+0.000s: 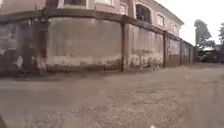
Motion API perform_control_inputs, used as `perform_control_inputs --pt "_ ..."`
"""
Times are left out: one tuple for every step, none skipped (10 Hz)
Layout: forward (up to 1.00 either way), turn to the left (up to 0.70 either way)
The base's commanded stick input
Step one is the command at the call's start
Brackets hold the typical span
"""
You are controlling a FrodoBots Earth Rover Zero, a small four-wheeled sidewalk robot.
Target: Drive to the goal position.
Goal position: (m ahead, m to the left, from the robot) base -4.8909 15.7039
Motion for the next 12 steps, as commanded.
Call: perform_control_inputs --pt "0.00 0.45" --pt "0.00 0.45" --pt "0.00 0.45" --pt "0.00 0.45" --pt "0.00 0.45" --pt "0.00 0.45" --pt "0.00 0.45" --pt "0.35 0.39" --pt "1.00 0.27" --pt "1.00 0.27" --pt "1.00 0.27" --pt "1.00 0.27"
